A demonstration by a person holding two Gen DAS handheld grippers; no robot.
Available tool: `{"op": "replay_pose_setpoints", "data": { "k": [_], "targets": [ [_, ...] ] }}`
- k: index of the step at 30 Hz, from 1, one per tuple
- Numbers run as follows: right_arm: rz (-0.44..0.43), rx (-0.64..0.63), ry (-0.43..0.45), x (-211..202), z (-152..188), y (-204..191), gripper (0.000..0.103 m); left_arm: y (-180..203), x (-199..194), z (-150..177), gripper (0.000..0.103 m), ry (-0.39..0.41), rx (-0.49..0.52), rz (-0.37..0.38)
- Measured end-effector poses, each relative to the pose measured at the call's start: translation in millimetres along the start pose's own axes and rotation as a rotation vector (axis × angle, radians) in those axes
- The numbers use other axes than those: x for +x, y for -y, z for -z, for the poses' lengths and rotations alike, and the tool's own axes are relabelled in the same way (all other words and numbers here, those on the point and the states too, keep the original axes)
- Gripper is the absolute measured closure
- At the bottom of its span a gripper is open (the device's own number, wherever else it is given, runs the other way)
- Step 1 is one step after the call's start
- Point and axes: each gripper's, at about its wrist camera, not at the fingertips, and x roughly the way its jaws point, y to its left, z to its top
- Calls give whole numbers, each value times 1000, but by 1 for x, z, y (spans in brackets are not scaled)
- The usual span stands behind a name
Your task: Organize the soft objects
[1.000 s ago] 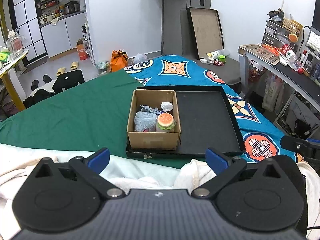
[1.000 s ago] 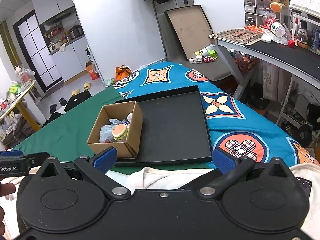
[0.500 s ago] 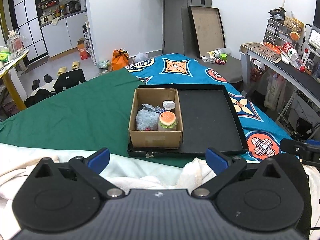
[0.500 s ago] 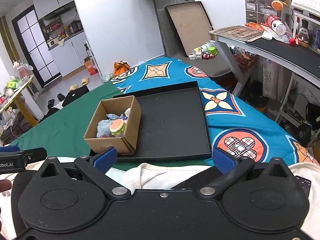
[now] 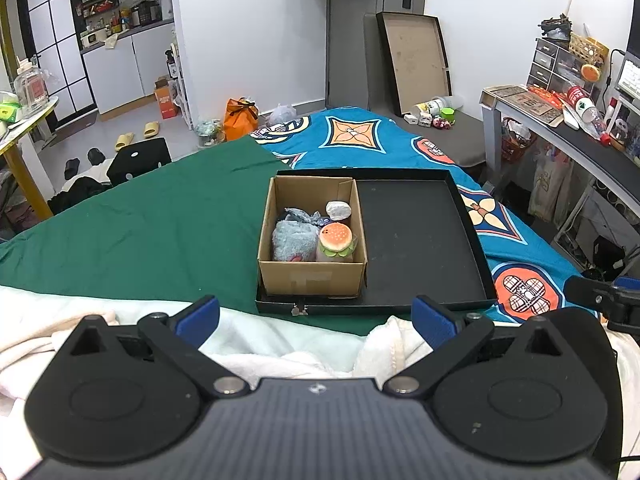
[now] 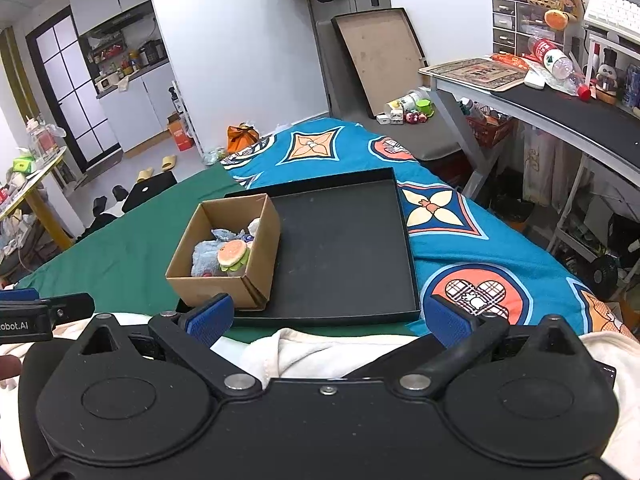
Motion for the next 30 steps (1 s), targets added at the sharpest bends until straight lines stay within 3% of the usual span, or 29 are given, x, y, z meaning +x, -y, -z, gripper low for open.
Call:
{"op": "replay_pose_setpoints", "data": {
  "k": [30],
  "targets": [
    [12,-13,-6,1,-2,-1,0,1,4,0,2,-5,9,6]
  ]
}}
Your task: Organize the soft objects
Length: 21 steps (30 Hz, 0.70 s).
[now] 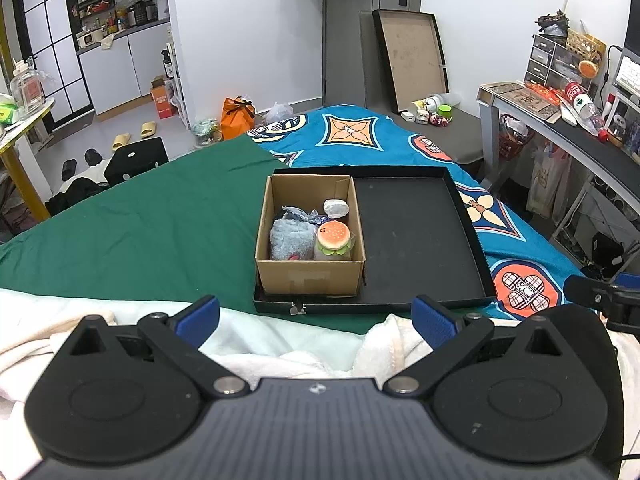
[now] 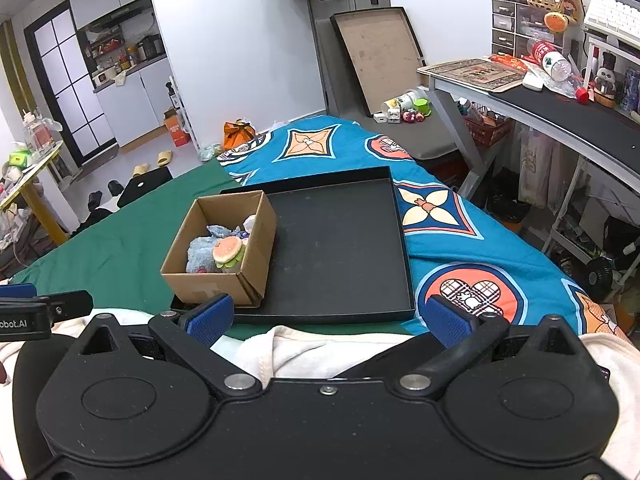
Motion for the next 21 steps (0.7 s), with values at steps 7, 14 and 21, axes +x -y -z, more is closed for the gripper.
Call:
{"op": "replay_pose_setpoints", "data": {
  "k": [7,14,21],
  "targets": [
    [0,-4,0,1,1,2,0,1,1,0,2,0,-3,-3],
    [0,-5,-3,2,3,2,0,0,1,1,2,-2,-5,-1],
    [3,-6,-10,3,5,1,0,0,0,4,2,16,-4,-17]
  ]
}}
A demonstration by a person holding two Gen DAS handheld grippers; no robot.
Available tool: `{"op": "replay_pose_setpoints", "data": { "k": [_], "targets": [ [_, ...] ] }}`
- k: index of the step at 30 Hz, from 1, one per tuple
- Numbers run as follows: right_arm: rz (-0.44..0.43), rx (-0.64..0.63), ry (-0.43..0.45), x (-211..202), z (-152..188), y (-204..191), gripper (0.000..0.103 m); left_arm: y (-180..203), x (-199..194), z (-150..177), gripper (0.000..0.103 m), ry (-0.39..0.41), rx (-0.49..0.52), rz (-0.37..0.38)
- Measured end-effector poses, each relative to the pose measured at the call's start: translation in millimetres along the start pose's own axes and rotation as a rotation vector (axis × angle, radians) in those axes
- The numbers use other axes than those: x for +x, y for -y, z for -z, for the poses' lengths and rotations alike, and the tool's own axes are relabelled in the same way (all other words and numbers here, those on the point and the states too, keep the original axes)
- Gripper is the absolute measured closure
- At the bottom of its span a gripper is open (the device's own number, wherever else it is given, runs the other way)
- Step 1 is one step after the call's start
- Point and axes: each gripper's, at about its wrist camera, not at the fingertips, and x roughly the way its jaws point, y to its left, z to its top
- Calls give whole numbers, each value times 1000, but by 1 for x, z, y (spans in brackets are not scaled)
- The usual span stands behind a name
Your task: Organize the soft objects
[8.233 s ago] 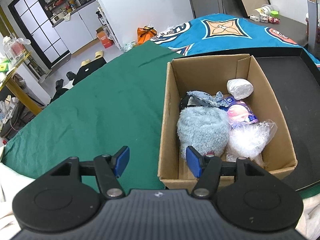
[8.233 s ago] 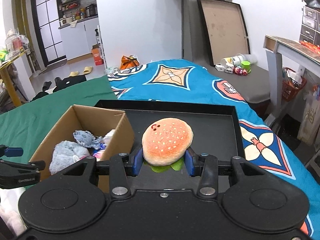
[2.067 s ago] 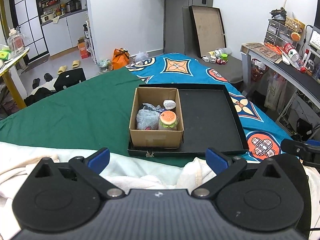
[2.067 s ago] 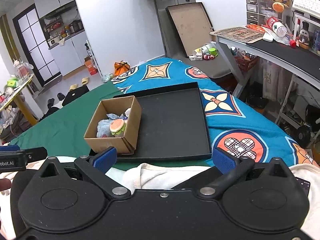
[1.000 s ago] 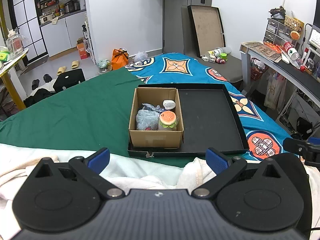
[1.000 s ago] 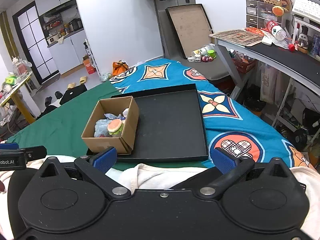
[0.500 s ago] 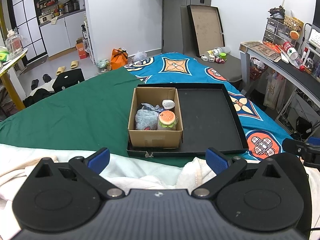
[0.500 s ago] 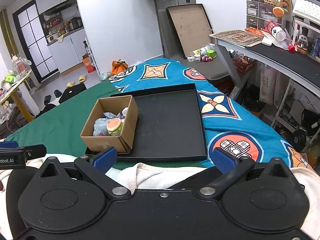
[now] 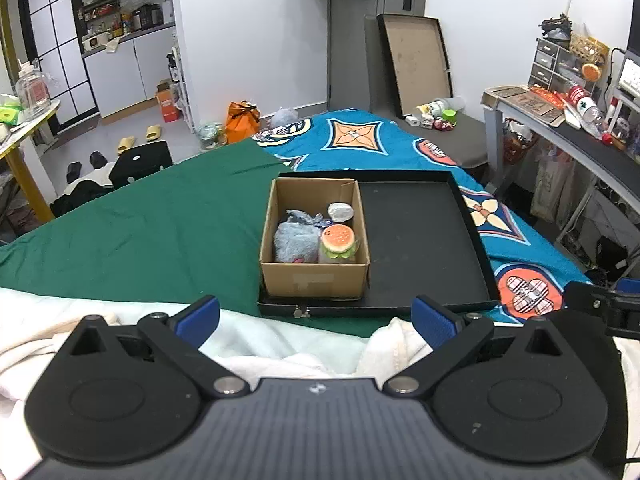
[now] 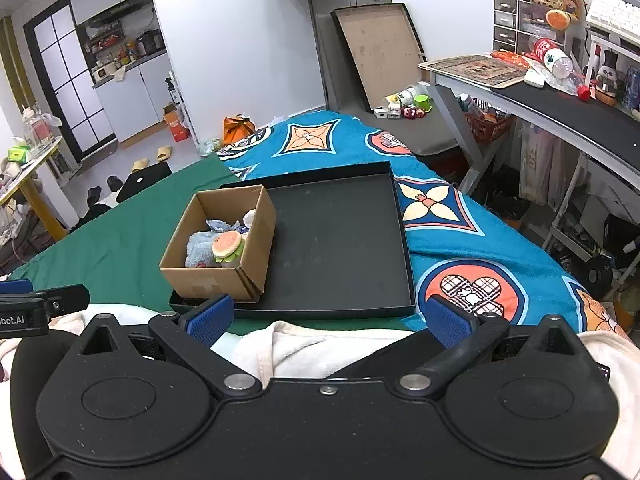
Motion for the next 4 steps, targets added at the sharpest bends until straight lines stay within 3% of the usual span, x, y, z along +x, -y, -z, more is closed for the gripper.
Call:
{"op": "replay_pose_setpoints", "data": {
  "k": [4],
  "targets": [
    [0,0,-3,0,0,0,0,-1,0,-1,2,-1,2,25]
  ]
}}
